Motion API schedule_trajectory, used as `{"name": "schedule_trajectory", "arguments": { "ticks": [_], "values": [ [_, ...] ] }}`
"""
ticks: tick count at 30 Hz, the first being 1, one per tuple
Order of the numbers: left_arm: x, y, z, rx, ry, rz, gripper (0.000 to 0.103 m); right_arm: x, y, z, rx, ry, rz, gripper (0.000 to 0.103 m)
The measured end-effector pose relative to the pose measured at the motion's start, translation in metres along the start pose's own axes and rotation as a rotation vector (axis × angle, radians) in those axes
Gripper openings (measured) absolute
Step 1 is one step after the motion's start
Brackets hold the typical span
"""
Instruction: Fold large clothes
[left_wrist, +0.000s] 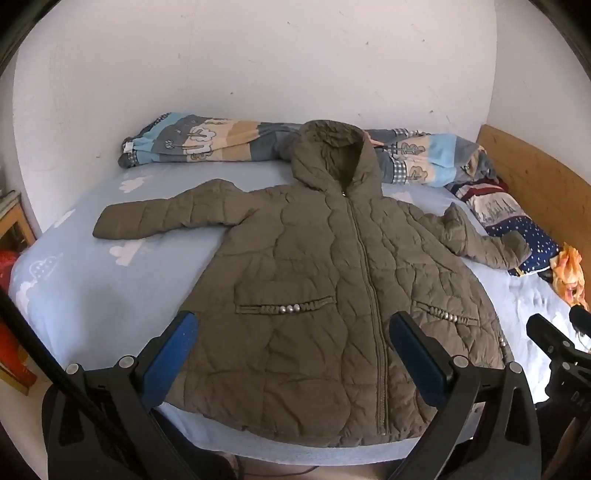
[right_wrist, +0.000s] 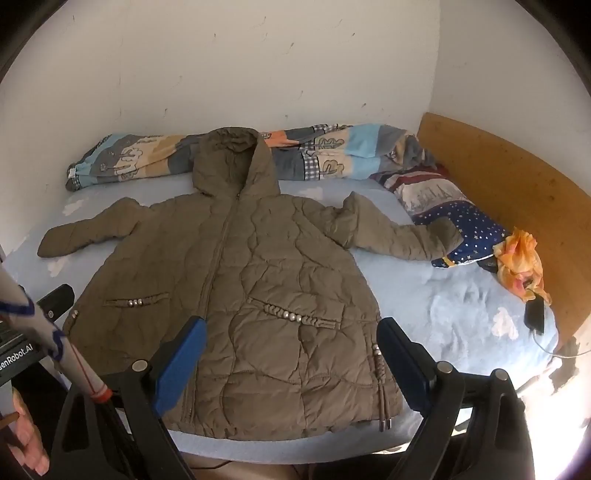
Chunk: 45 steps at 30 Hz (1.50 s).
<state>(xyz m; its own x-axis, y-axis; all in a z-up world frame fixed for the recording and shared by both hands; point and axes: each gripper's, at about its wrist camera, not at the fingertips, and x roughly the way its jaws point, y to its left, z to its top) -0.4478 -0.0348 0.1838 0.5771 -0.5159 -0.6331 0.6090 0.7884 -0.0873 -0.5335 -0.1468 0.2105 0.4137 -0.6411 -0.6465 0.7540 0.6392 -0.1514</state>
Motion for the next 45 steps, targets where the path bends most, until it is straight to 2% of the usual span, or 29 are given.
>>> {"name": "schedule_trajectory", "arguments": {
  "ticks": [10,18,25,29,37,45],
  "values": [
    [0.001,-0.005,0.003,0.005,-0.003,0.005,0.103,-0.007,0.009,-0.007,0.005,0.003,0.006,0.096],
    [-0.001,-0.005,0.007,0.008,-0.008,0.007,0.103,0.002,0.000,-0.004,0.012,0.005,0.015,0.096],
    [-0.001,-0.007,0.008,0.019,-0.007,0.010,0.103,0.001,0.000,-0.003,0.027,0.042,0.054,0.096],
    [-0.001,-0.007,0.008,0.023,-0.007,0.011,0.103,0.006,0.000,-0.007,0.008,0.013,0.028,0.096],
    [0.004,-0.009,0.006,0.035,0.005,0.015,0.103,0.013,-0.002,-0.007,-0.015,0.033,0.015,0.096],
    [0.008,-0.012,0.004,0.051,0.010,0.018,0.103,0.015,-0.006,-0.007,0.016,0.012,0.023,0.096]
  ]
}}
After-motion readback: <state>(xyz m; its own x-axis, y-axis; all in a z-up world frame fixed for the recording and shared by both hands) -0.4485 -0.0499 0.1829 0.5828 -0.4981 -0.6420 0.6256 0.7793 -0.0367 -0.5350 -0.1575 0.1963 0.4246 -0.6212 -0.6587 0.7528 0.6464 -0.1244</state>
